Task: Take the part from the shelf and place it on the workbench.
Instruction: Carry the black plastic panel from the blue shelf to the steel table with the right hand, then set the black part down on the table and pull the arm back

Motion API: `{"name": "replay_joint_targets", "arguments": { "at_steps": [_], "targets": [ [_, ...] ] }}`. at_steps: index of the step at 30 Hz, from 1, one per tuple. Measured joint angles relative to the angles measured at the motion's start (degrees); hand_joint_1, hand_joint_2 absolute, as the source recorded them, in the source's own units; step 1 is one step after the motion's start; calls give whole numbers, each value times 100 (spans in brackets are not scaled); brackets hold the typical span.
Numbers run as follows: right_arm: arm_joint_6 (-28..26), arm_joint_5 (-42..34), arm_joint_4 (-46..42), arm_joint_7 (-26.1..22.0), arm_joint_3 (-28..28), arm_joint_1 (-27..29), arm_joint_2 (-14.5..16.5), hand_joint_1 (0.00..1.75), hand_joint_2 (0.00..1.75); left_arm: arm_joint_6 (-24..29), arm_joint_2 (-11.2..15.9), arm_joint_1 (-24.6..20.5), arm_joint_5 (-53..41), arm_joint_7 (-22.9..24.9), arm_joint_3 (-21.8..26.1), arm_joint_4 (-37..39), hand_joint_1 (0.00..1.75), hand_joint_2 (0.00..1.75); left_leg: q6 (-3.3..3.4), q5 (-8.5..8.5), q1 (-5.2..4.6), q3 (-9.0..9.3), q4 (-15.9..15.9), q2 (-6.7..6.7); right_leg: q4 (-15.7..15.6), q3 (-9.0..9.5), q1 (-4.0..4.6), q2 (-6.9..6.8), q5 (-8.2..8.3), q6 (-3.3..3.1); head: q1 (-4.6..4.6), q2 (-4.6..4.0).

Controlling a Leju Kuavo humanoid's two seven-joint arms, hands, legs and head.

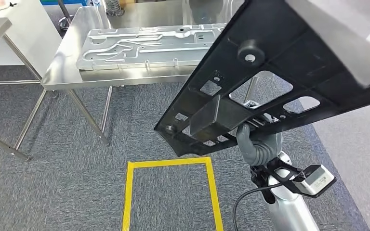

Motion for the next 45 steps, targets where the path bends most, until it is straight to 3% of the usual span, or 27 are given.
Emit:
{"name": "replay_joint_targets", "arguments": {
  "at_steps": [2,3,4,6,7,9,12,14,16,18,19,20,22,23,24,26,28,30,32,34,35,36,38,39,40,43,45],
  "targets": [
    [1,7,3,0,-1,31,0,175,175,1,-1,22,-1,0,1,-1,0,175,-1,-203,1,-385,443,0,0,93,25,15,-89,-17,1,0],
    [1,10,4,0,-2,43,0,175,175,1,-1,35,-1,-1,1,-1,0,175,20,-169,-1,-453,394,0,0,156,36,24,-138,-18,1,0],
    [2,11,5,1,-3,51,0,175,175,-1,0,42,-1,-1,1,-1,0,175,53,-3,-8,-431,153,0,-1,229,47,30,-192,-16,1,0],
    [5,12,6,1,-7,55,0,175,175,-5,5,51,-2,-4,1,-1,0,175,144,525,-41,-275,-518,-3,-6,378,67,33,-303,0,2,0],
    [7,11,6,0,-10,56,-1,175,175,-6,8,52,-3,-5,1,0,0,175,188,684,-68,-207,-774,-6,-17,432,71,43,-351,22,0,0],
    [7,13,2,1,-26,58,-2,175,175,-6,13,53,-4,-9,1,1,0,175,254,754,-113,-133,-978,-13,-49,522,71,63,-403,90,-2,0],
    [5,11,-13,1,-53,59,-5,175,175,-4,16,52,-6,-14,1,2,0,175,342,758,-90,62,-1109,-23,68,617,74,59,-404,206,-3,0],
    [5,5,-26,-1,-69,53,-11,175,175,-4,15,41,-6,-15,1,2,0,175,390,742,-73,219,-1137,-20,489,425,64,40,-537,274,-2,0],
    [5,-3,-33,-2,-79,70,-21,175,175,-4,14,32,-6,-15,1,2,0,175,411,670,-77,288,-1136,-19,1142,-46,48,33,-783,326,-2,0],
    [8,-8,-33,0,-83,104,-32,175,175,-4,12,41,-3,-15,1,2,0,175,411,579,-78,367,-1134,-25,1470,-459,34,32,-937,355,-2,0],
    [10,-9,-32,0,-84,112,-38,175,175,-4,9,48,1,-15,1,2,0,175,405,523,-77,428,-1133,-29,1379,-541,26,31,-875,356,-1,0],
    [11,-12,-32,0,-86,115,-42,175,175,-4,4,54,8,-15,1,2,0,175,394,461,-77,505,-1133,-34,1111,-534,19,30,-684,346,-1,0],
    [15,-18,-31,-1,-93,118,-46,175,175,-4,-8,56,21,-15,1,2,0,175,357,328,-79,663,-1133,-36,440,-409,23,24,-95,291,-2,0],
    [17,-20,-29,1,-97,118,-46,175,175,-4,-12,51,26,-16,1,2,0,175,329,269,-80,722,-1136,-36,201,-359,42,19,103,254,0,0],
    [19,-21,-30,2,-101,119,-45,175,175,-4,-15,46,27,-17,1,2,0,175,294,220,-80,764,-1150,-35,92,-332,60,16,225,214,1,0],
    [19,-22,-39,2,-106,111,-45,175,175,-4,-17,37,29,-19,2,2,0,175,213,209,-80,818,-1115,-32,43,-281,88,23,191,133,3,0],
    [21,-23,-52,0,-110,108,-38,175,175,-3,-17,21,29,-21,1,1,0,175,139,282,-72,732,-829,-21,-9,-147,67,33,129,56,2,0],
    [26,-26,-58,0,-111,112,-31,175,175,-3,-17,-2,30,-24,1,1,0,175,73,275,-53,380,-236,-13,-62,13,44,28,47,4,2,0],
    [44,-29,-57,-1,-111,120,-30,175,175,-1,-17,7,38,-25,1,2,0,175,21,9,-31,-119,377,-12,-80,146,41,28,-60,-14,1,0],
    [80,-34,-56,0,-111,134,-29,175,175,2,-15,38,46,-24,3,2,0,175,5,-264,-14,-479,547,-10,-81,304,33,39,-194,-5,1,0],
    [98,-37,-56,0,-111,138,-28,175,175,3,-15,51,48,-23,4,2,0,175,14,-239,-10,-542,389,-9,-81,397,27,44,-267,6,1,-1],
    [115,-39,-55,0,-111,140,-26,175,175,4,-15,58,53,-22,5,2,0,175,31,-54,-9,-540,98,-7,-82,495,23,44,-343,21,1,-1],
    [149,-45,-45,2,-111,135,-12,175,175,10,-14,73,72,-21,14,2,0,175,85,670,-17,-477,-600,9,-82,662,26,48,-495,66,1,-1],
    [170,-47,-38,2,-113,130,0,175,175,13,-14,79,84,-20,20,2,0,175,111,953,-30,-445,-824,15,-88,721,33,53,-569,101,2,0],
    [190,-49,-32,3,-114,123,14,175,175,15,-15,85,93,-19,27,2,0,175,140,1126,-41,-423,-950,17,-85,774,40,59,-612,142,2,0],
    [220,-46,-30,-1,-126,79,49,175,175,16,-19,67,104,-23,40,2,0,175,242,1091,-37,-272,-1020,-7,222,709,39,58,-501,253,2,0],
    [221,-39,-28,-1,-137,53,58,175,175,16,-20,52,109,-31,54,2,0,175,305,1016,-30,-133,-1061,-20,855,308,24,43,-430,282,2,0]
  ]
}}
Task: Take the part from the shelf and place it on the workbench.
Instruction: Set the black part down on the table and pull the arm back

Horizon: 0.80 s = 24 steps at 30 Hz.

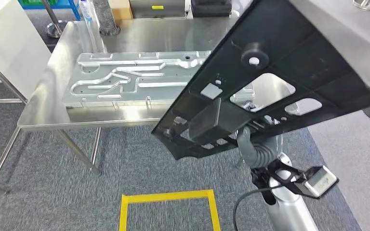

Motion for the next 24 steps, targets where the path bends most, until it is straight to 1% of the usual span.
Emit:
{"name": "replay_joint_targets", "arguments": {
  "at_steps": [1,2,3,4,5,6,7,8,9,10,11,12,13,14,15,16,17,18,19,20,21,22,23,24],
  "targets": [
    [-1,4,2,-1,-4,-2,1,175,175,1,1,-1,2,-2,5,0,0,175,23,-56,-6,62,-9,-4,342,-265,-7,-6,-90,11,1,0],
    [-1,7,4,0,-7,-2,1,175,175,2,1,0,3,-2,9,0,0,175,38,-116,-12,118,-10,-9,605,-522,-8,-7,-282,19,0,0],
    [-2,9,5,1,-10,0,1,175,175,3,1,3,3,-3,10,0,0,175,45,-178,-19,181,-10,-18,756,-734,-9,-8,-506,33,1,0],
    [-2,11,5,1,-14,1,1,175,175,4,1,6,3,-3,11,0,0,175,49,-246,-26,256,-10,-29,766,-876,-10,-9,-678,40,1,0],
    [-1,13,5,1,-20,1,1,175,175,4,1,8,3,-4,13,0,0,175,50,-315,-34,341,-10,-40,639,-942,-9,-9,-726,33,1,0],
    [1,14,5,0,-26,1,1,175,175,4,1,8,4,-4,14,0,0,175,48,-387,-45,438,-10,-49,382,-944,-1,-9,-598,11,1,0],
    [4,15,7,0,-35,1,1,175,175,4,-4,8,7,-4,14,0,0,175,44,-463,-54,519,-15,-54,24,-908,17,-13,-263,-37,1,0],
    [8,12,10,-1,-46,1,1,175,175,4,-14,5,10,-4,15,1,0,175,30,-537,-70,599,-6,-60,-318,-870,42,-7,144,-89,1,0],
    [15,8,14,1,-55,0,4,175,175,4,-22,-1,17,-4,16,1,0,175,5,-607,-82,656,-10,-68,-578,-832,66,1,488,-136,0,0],
    [25,1,17,1,-63,-4,10,175,175,4,-31,-6,26,-4,17,1,0,175,-23,-654,-89,711,-18,-75,-738,-803,86,11,727,-175,0,0],
    [38,-8,19,1,-71,-14,16,175,175,4,-37,-13,33,-4,19,1,0,175,-61,-660,-97,760,-3,-82,-796,-772,93,25,789,-203,-1,0],
    [54,-14,19,2,-75,-28,26,175,175,5,-35,-19,42,-4,19,0,0,175,-98,-643,-97,775,32,-85,-823,-711,84,31,768,-229,-2,0],
    [72,-20,19,0,-79,-41,34,175,175,4,-32,-22,45,-4,19,0,0,175,-131,-600,-94,753,156,-77,-864,-634,73,33,749,-261,-2,0],
    [87,-25,21,0,-82,-53,44,175,175,4,-30,-26,49,-4,20,0,0,175,-167,-561,-89,648,374,-67,-899,-550,60,31,714,-297,-3,0],
    [99,-29,23,1,-82,-59,56,175,175,3,-27,-29,52,-4,21,0,0,175,-199,-576,-77,475,664,-56,-921,-468,50,28,671,-323,-4,0],
    [106,-33,26,1,-82,-63,65,175,175,3,-25,-29,56,-4,24,0,0,175,-233,-653,-60,250,992,-44,-935,-398,47,22,616,-343,-4,0],
    [108,-39,30,1,-82,-65,74,175,175,5,-25,-26,61,-4,28,0,0,175,-269,-802,-43,16,1286,-39,-937,-338,44,21,557,-354,-6,0],
    [108,-48,32,1,-82,-65,83,175,175,7,-25,-19,66,-4,32,0,0,175,-293,-993,-22,-191,1492,-34,-937,-274,41,25,494,-352,-7,0],
    [106,-57,33,1,-82,-64,88,175,175,9,-24,-9,75,-4,36,0,0,175,-309,-1154,-3,-335,1562,-27,-936,-199,36,30,426,-345,-7,0],
    [104,-67,34,1,-83,-64,93,175,175,11,-24,0,85,-5,41,0,0,175,-315,-1219,15,-405,1477,-17,-934,-111,29,34,353,-333,-7,0],
    [100,-74,34,1,-84,-63,96,175,175,14,-23,6,94,-7,46,0,0,175,-315,-1132,32,-405,1238,-7,-932,-11,21,36,274,-315,-6,0],
    [96,-77,34,1,-88,-63,98,175,175,17,-22,13,103,-10,52,0,0,175,-317,-869,45,-356,893,4,-932,86,15,35,191,-293,-5,0],
    [89,-82,35,1,-97,-62,101,175,175,19,-22,24,107,-15,58,0,0,175,-314,-494,52,-308,523,12,-918,175,15,34,110,-266,-5,0],
    [72,-86,35,0,-114,-57,102,175,175,21,-21,33,108,-20,63,0,0,175,-297,-186,50,-259,253,19,-917,240,19,36,34,-231,-5,0]
  ]
}}
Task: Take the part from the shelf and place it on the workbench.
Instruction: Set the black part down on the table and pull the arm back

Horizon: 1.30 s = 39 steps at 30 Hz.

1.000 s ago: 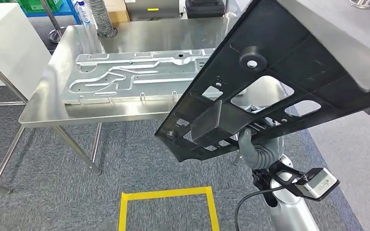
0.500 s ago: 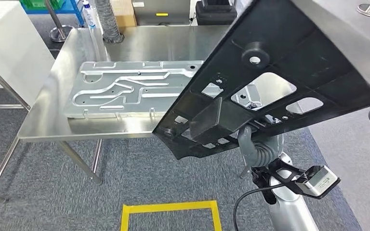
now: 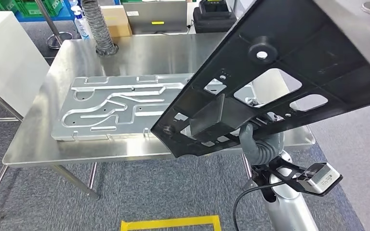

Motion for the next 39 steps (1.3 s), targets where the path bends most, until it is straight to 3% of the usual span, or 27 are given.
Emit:
{"name": "replay_joint_targets", "arguments": {
  "at_steps": [1,2,4,5,7,9,10,11,12,14,16,18,21,24,25,26,27,29,31,34,36,39],
  "targets": [
    [-34,-2,1,2,-34,5,2,175,175,1,0,8,1,-8,4,0,0,175,33,217,-9,30,-161,3,-9,56,4,4,-61,41,-1,0],
    [-77,-3,5,2,-84,6,3,175,175,2,0,10,1,-19,7,0,0,175,76,301,-18,48,-220,3,1,93,10,8,-87,85,0,0],
    [-233,28,52,2,-248,-32,2,175,175,4,-1,0,11,-53,10,0,0,175,169,266,-24,134,-243,-10,81,107,-1,5,-70,161,1,-1],
    [-331,56,127,1,-366,-83,2,175,175,5,-1,-6,22,-73,17,0,0,175,210,252,-20,185,-269,-14,250,29,-9,-5,-44,188,2,0],
    [-677,270,393,43,-650,-256,-5,175,175,4,1,-20,41,-104,40,0,0,175,272,199,-20,274,-309,-17,828,-335,-28,-26,-143,229,2,0],
    [-1303,777,851,202,-961,-538,-33,175,175,4,2,-31,30,-114,62,0,0,175,306,123,-38,338,-312,-17,1462,-836,-31,-36,-460,261,2,0],
    [-1700,1134,1137,340,-1109,-721,-63,175,175,5,3,-31,19,-115,67,0,0,175,314,83,-50,376,-310,-21,1619,-1025,-31,-39,-582,266,2,0],
    [-2079,1496,1456,502,-1243,-932,-107,175,175,5,3,-31,8,-115,71,0,0,175,320,42,-64,421,-308,-25,1601,-1131,-30,-42,-583,259,2,0],
    [-2410,1839,1772,663,-1359,-1154,-164,175,175,5,4,-32,-1,-115,74,0,0,175,325,1,-79,474,-305,-32,1403,-1148,-26,-43,-428,237,2,0],
    [-3062,2629,2414,1019,-1522,-1647,-305,175,175,4,-3,-30,-23,-119,75,1,0,175,324,-81,-112,577,-302,-43,668,-1016,10,-44,219,147,2,0],
    [-3705,3618,3028,1404,-1567,-2145,-437,175,175,4,-15,-37,-62,-130,74,2,0,175,296,-138,-134,613,-304,-51,143,-917,61,-50,650,60,4,0],
    [-4187,4724,3547,1794,-1507,-2589,-517,175,175,4,-21,-47,-103,-143,74,2,0,175,240,-147,-149,621,-292,-45,32,-899,82,-47,700,6,7,0],
    [-4375,6195,4075,2268,-1213,-3130,-522,175,175,2,-14,-67,-160,-160,69,1,0,175,148,-271,-146,551,-46,-27,-52,-770,30,-32,713,-68,7,0],
    [-4127,7297,4507,2595,-705,-3538,-324,175,175,-7,-16,-102,-210,-174,49,0,0,175,51,-684,-97,-23,981,-22,-66,-701,26,-11,667,-132,7,0],
    [-3976,7627,4671,2659,-488,-3638,-196,175,175,-7,-18,-108,-223,-180,40,0,0,175,24,-753,-82,-217,1252,-21,-60,-688,30,3,649,-142,7,0],
    [-3833,7904,4847,2689,-259,-3722,-54,175,175,-7,-19,-113,-238,-185,29,0,0,175,6,-715,-74,-326,1334,-21,-51,-673,33,20,628,-146,7,0],
    [-3710,8115,5017,2694,-32,-3784,88,175,175,-7,-20,-124,-248,-187,18,0,0,175,0,-554,-70,-319,1179,-20,-41,-650,36,34,604,-144,7,0],
    [-3511,8362,5399,2670,416,-3884,410,175,175,-7,-20,-153,-264,-190,-14,0,0,175,32,-36,-75,-61,395,-11,-21,-592,48,39,544,-135,7,0],
    [-3367,8439,5799,2636,802,-3981,727,175,175,-8,-21,-190,-273,-191,-41,0,0,175,92,219,-100,174,-244,3,-5,-574,72,24,500,-109,6,0],
    [-3197,8434,6362,2591,1229,-4053,1099,175,175,-13,-30,-206,-266,-204,-55,0,0,175,160,241,-96,246,-381,-6,-2,-581,99,-8,451,-32,5,0],
    [-3118,8396,6672,2622,1435,-4059,1273,175,175,-27,-39,-197,-257,-227,-56,0,0,175,199,257,-55,286,-432,-12,155,-629,102,-22,319,33,6,0],
    [-3005,8336,7097,2778,1619,-4063,1404,175,175,-61,-44,-195,-260,-265,-58,0,0,175,246,240,-38,318,-449,-17,1145,-1127,47,-33,-143,129,7,0]
  ]
}}
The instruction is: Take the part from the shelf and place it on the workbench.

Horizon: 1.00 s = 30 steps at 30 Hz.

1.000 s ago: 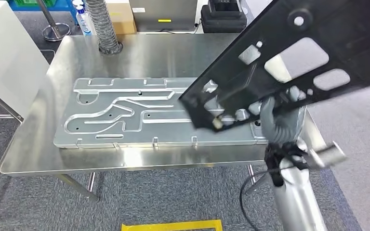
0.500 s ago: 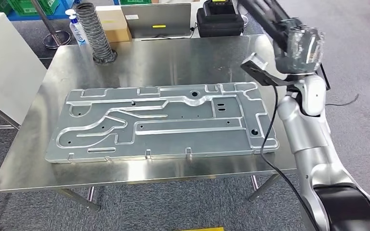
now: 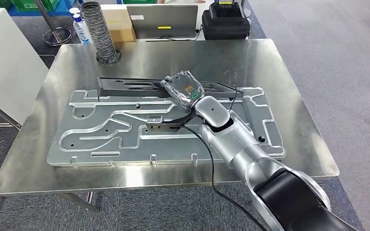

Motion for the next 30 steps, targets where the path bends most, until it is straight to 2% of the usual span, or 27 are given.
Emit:
{"name": "replay_joint_targets", "arguments": {
  "at_steps": [1,2,3,5,7,9,11,13,15,16,17,18,19,21,22,23,25,27,28,30],
  "targets": [
    [28,-9,125,45,45,16,10,175,175,-10,0,6,-7,-3,-1,0,0,175,3,-12,-1,3,11,-6,326,-189,-20,-4,-86,22,0,0],
    [57,-15,236,86,80,35,14,175,175,-22,0,15,-16,-5,-2,0,0,175,4,-30,0,5,27,-14,477,-300,-34,-8,-69,35,0,0],
    [85,-18,339,130,103,48,10,175,175,-38,0,27,-27,-5,-3,0,0,175,-3,-52,0,8,50,-23,404,-303,-43,-11,54,37,0,0],
    [135,-17,497,253,121,58,-10,175,175,-86,0,41,-54,-8,-13,0,0,175,-29,-106,-1,19,105,-34,-297,-24,-40,-20,476,3,0,0],
    [170,-10,625,382,125,58,-45,175,175,-145,-1,32,-90,-13,-40,0,0,175,-76,-151,-17,19,148,-33,-911,248,-9,-33,718,-50,0,0],
    [179,-1,734,459,132,70,-104,175,175,-189,-2,16,-127,-20,-83,0,0,175,-128,-171,-27,21,156,-27,-1042,306,22,-31,727,-95,0,0],
    [185,2,822,495,137,88,-174,175,175,-210,-2,3,-158,-31,-126,0,0,175,-181,-199,-23,31,167,-21,-1084,330,5,-25,743,-148,-1,0],
    [192,2,886,510,141,100,-220,175,175,-227,-1,-11,-192,-46,-159,0,0,175,-228,-401,-12,-86,464,-10,-1142,373,-28,-25,764,-205,-2,0],
    [193,6,933,511,150,127,-251,175,175,-257,0,-28,-215,-81,-185,0,0,175,-268,-764,7,-417,1197,0,-1156,393,-36,-25,763,-237,-2,0],
    [190,7,953,510,157,149,-268,131,131,-271,0,-35,-220,-105,-203,0,0,175,-286,-894,12,-595,1565,0,-1152,395,-36,-23,759,-241,-2,0],
    [181,10,970,505,163,169,-284,87,87,-280,0,-38,-220,-129,-221,0,0,175,-299,-934,17,-707,1781,1,-1147,398,-36,-20,753,-240,-2,0],
    [174,16,985,496,169,188,-297,44,44,-284,0,-42,-220,-152,-238,0,0,175,-307,-866,24,-719,1782,1,-1139,403,-37,-16,746,-234,-2,0],
    [167,22,998,486,175,205,-309,0,0,-284,1,-47,-218,-170,-251,0,0,175,-308,-703,34,-616,1552,3,-1128,410,-39,-11,736,-224,-2,0],
    [158,39,1013,452,187,228,-324,0,0,-280,1,-62,-216,-195,-268,0,0,175,-295,-344,49,-232,761,5,-1091,417,-30,1,705,-184,-2,-1],
    [152,44,1018,435,192,236,-330,0,0,-277,1,-70,-216,-202,-274,0,0,131,-269,-243,46,-82,452,3,-1071,411,-19,10,694,-158,-1,-1],
    [146,49,1021,414,195,241,-332,0,0,-269,1,-75,-217,-210,-280,0,0,87,-240,-207,39,0,279,0,-1057,402,-9,19,689,-130,-1,-1],
    [133,53,1029,373,199,251,-336,0,0,-239,-1,-82,-219,-232,-291,0,0,0,-163,-209,24,12,231,-7,-1057,394,-4,30,694,-68,0,0],
    [94,45,1034,311,200,258,-338,0,0,-192,-9,-90,-220,-249,-301,0,0,0,-89,-185,31,20,208,-1,-988,372,-23,20,633,2,0,0],
    [62,31,1034,273,201,258,-338,0,0,-173,-13,-95,-220,-252,-307,0,0,0,-53,-172,36,25,193,3,-826,303,-30,13,521,33,0,0],
    [-26,-23,1034,189,201,273,-338,0,0,-155,-17,-101,-215,-254,-317,0,0,0,-8,-163,33,23,184,9,-151,1,-41,-1,153,76,0,0]
  ]
}}
